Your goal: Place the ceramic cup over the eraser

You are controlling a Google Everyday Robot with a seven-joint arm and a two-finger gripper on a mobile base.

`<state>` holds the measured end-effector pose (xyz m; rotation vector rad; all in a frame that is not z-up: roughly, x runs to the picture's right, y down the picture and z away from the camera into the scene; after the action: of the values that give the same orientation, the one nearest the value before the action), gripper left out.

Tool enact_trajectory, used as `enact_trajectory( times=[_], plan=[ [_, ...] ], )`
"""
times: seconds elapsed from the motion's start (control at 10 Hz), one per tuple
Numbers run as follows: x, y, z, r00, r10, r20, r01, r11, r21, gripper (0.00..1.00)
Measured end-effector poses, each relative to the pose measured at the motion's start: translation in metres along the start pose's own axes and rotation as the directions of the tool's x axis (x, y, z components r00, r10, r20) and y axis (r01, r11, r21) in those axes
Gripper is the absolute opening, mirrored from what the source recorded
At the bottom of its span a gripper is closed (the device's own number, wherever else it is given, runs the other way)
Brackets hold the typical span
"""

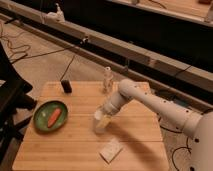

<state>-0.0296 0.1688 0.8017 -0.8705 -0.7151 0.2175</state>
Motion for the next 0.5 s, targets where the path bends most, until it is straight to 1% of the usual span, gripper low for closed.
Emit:
enact_trajectory(
  times=[0.1, 0.2, 0.3, 0.4, 0.5],
  plan=[
    [-0.001, -0.002, -0.002, 1.0, -0.006, 0.004, 0.006, 1.0, 0.005, 0.07],
    [0.0, -0.003, -0.004, 1.0, -0.005, 0.006, 0.005, 1.0, 0.009, 0.02],
    [-0.001, -0.006, -0.008, 1.0, -0.006, 0.006, 0.006, 1.0, 0.019, 0.0],
    [-0.003, -0.013, -0.02, 1.0, -0.009, 0.009, 0.009, 0.999, 0.042, 0.0],
    [-0.01, -0.021, -0.034, 1.0, -0.027, 0.013, 0.026, 0.997, 0.073, 0.0]
  ],
)
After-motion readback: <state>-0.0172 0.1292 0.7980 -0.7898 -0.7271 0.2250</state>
